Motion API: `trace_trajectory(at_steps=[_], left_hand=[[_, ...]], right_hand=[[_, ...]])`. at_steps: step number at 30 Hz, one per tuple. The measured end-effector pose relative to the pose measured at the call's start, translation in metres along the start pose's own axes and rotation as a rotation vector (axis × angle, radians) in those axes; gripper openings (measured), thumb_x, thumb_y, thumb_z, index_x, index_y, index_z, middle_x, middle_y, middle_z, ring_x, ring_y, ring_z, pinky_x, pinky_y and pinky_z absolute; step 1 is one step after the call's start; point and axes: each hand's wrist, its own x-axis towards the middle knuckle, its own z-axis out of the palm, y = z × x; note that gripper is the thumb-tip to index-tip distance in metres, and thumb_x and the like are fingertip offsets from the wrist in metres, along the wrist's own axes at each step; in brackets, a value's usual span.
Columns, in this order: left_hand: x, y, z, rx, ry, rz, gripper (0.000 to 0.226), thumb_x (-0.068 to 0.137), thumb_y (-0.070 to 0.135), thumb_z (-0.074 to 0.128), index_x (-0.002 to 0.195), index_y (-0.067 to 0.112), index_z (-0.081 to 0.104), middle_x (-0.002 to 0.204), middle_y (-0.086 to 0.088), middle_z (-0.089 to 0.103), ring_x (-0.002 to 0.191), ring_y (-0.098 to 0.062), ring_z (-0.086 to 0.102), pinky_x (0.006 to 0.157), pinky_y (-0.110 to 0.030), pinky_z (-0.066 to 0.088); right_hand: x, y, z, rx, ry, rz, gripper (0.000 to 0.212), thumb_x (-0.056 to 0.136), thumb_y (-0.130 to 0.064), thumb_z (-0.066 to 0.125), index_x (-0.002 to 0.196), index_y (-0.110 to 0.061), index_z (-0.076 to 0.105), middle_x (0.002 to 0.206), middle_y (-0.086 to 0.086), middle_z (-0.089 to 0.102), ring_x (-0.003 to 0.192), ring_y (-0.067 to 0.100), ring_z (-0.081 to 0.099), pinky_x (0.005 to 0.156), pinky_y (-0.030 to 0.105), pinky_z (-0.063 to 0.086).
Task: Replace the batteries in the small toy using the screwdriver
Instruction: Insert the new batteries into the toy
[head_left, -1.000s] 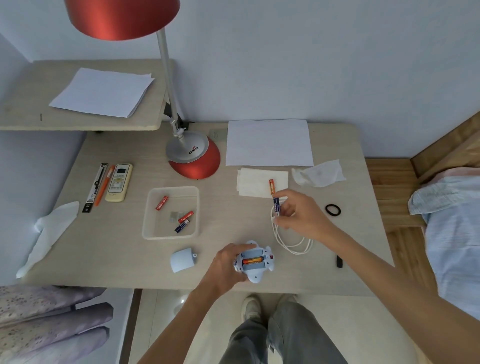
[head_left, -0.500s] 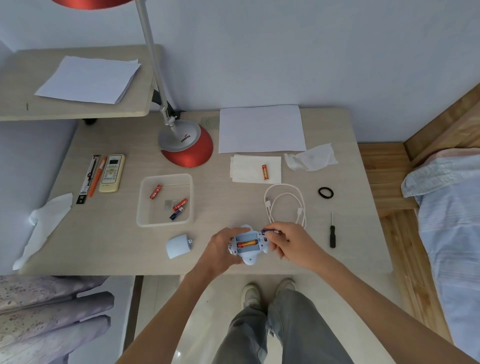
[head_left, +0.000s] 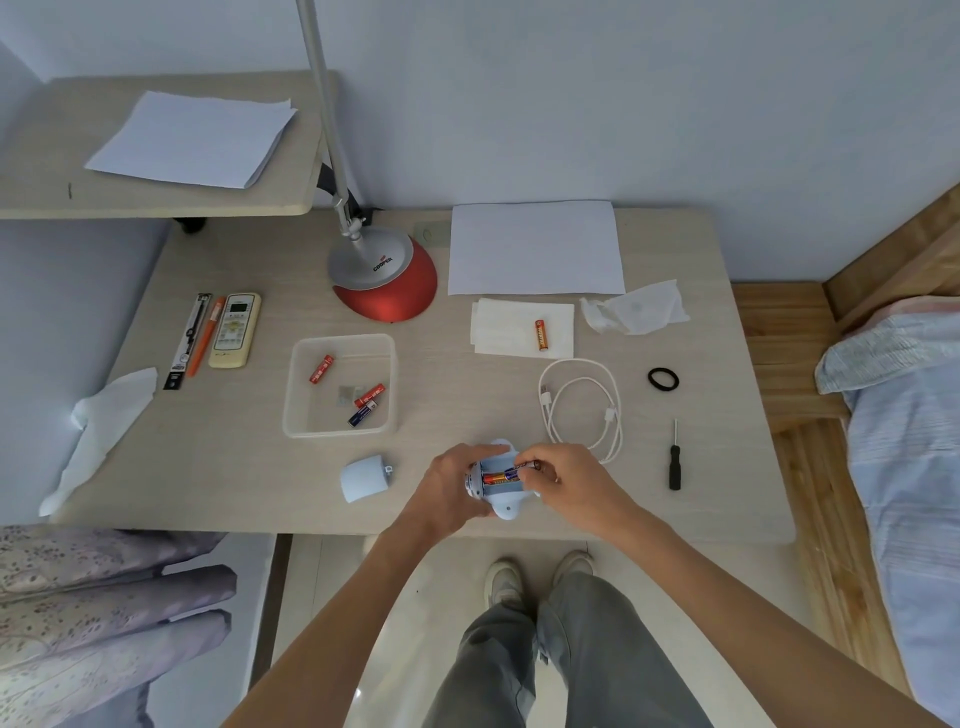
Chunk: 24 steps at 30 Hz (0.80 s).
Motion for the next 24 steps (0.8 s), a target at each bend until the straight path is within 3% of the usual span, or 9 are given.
trace_trajectory(at_steps=[5,10,16,20,24], left_hand=[[-0.001,0.003,0.000,0.005,0.003,0.026,0.082,0.067,0.021,0.104,0.141,0.023,0.068,0.128,-0.004,0.073,0.107,-0.015,0.067,0.097,-0.015,0.050],[-0.003,0.006,0.000,-0.003,0.014,0.029,0.079,0.069,0.022,0.103,0.140,0.019,0.069,0.127,-0.007,0.074,0.109,-0.021,0.070,0.101,-0.023,0.052],[-0.002,0.006,-0.001,0.032,0.011,0.015,0.079,0.071,0.024,0.102,0.141,0.018,0.067,0.129,-0.007,0.073,0.111,-0.021,0.069,0.103,-0.026,0.053],[-0.003,0.004,0.001,0.046,0.012,0.011,0.080,0.070,0.025,0.102,0.142,0.019,0.067,0.129,-0.007,0.072,0.111,-0.021,0.069,0.101,-0.022,0.051],[-0.003,0.005,0.000,0.056,0.009,0.014,0.081,0.071,0.025,0.102,0.143,0.020,0.066,0.129,-0.007,0.072,0.111,-0.021,0.068,0.102,-0.031,0.057]], right_hand=[[0.001,0.001,0.005,-0.132,-0.039,-0.051,0.017,0.099,-0.028,0.069,0.110,-0.021,0.079,0.083,-0.001,0.071,0.071,0.016,0.065,0.069,0.035,0.053],[0.004,0.002,0.005,-0.137,-0.067,-0.028,0.019,0.093,-0.037,0.075,0.107,-0.025,0.081,0.081,-0.002,0.073,0.071,0.016,0.067,0.072,0.041,0.058],[0.010,0.004,-0.004,-0.155,-0.149,-0.034,0.021,0.098,-0.035,0.064,0.107,-0.026,0.081,0.085,-0.003,0.075,0.073,0.015,0.068,0.074,0.044,0.058],[0.010,0.006,-0.005,-0.160,-0.134,-0.016,0.012,0.095,-0.030,0.074,0.105,-0.024,0.079,0.083,-0.012,0.076,0.075,0.007,0.071,0.079,0.038,0.061],[0.010,0.005,0.000,-0.171,-0.096,-0.026,0.012,0.092,-0.032,0.079,0.100,-0.023,0.079,0.079,-0.014,0.073,0.071,0.005,0.070,0.076,0.034,0.060]])
